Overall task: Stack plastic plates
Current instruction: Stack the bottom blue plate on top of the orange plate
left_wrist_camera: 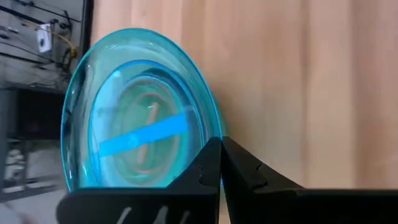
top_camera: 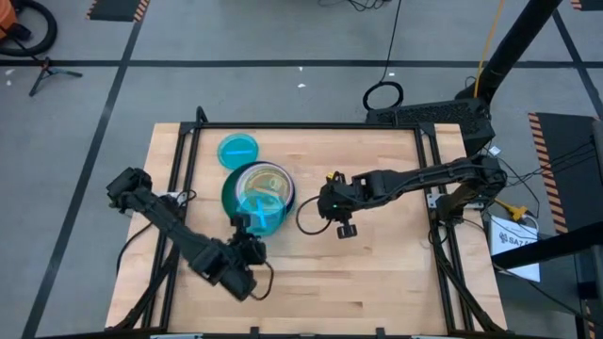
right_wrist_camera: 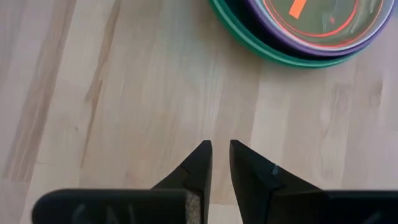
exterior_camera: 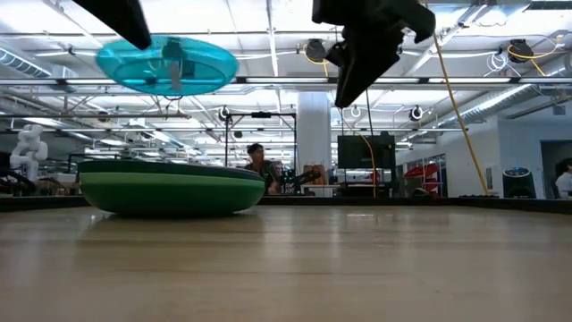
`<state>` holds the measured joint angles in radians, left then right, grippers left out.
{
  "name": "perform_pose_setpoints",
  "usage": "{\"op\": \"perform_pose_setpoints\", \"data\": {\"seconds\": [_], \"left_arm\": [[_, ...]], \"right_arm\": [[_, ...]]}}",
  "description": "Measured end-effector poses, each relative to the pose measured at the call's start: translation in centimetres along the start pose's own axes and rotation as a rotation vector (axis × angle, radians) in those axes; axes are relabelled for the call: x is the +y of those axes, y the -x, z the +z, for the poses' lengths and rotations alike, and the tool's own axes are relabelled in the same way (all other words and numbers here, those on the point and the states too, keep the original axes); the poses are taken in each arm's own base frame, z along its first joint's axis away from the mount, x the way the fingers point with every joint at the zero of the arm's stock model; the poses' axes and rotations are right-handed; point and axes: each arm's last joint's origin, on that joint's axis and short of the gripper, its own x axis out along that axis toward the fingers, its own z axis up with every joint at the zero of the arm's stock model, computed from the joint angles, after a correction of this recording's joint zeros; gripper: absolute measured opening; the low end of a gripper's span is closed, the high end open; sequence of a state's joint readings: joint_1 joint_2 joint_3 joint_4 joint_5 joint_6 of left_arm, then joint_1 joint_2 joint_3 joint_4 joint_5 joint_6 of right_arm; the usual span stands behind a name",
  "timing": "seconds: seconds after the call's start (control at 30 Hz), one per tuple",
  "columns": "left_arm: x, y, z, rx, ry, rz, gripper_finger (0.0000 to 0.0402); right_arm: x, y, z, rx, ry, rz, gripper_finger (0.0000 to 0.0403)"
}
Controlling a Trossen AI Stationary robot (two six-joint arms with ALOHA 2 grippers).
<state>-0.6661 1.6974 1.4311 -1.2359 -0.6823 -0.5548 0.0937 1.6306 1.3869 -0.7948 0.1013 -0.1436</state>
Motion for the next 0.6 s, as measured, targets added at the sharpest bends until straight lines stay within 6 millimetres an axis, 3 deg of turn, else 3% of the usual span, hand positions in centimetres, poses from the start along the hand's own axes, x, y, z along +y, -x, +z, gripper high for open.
{"op": "perform_pose_setpoints", "data": {"seconds": [0.4,0.6], "left_arm": [[4.4,-3.9,1.6,0.127,-0.148,0.008,0.0005],[6.5,-5.5,0.2,0.181,-0.135,-0.005,0.0005]], "right_arm": [[0.4,1.2,-3.5,-0.192,-0.019,-0.028,0.0050],[0.5,1.4,-4.7,-0.285,-0.017,-0.043,0.0050]]}}
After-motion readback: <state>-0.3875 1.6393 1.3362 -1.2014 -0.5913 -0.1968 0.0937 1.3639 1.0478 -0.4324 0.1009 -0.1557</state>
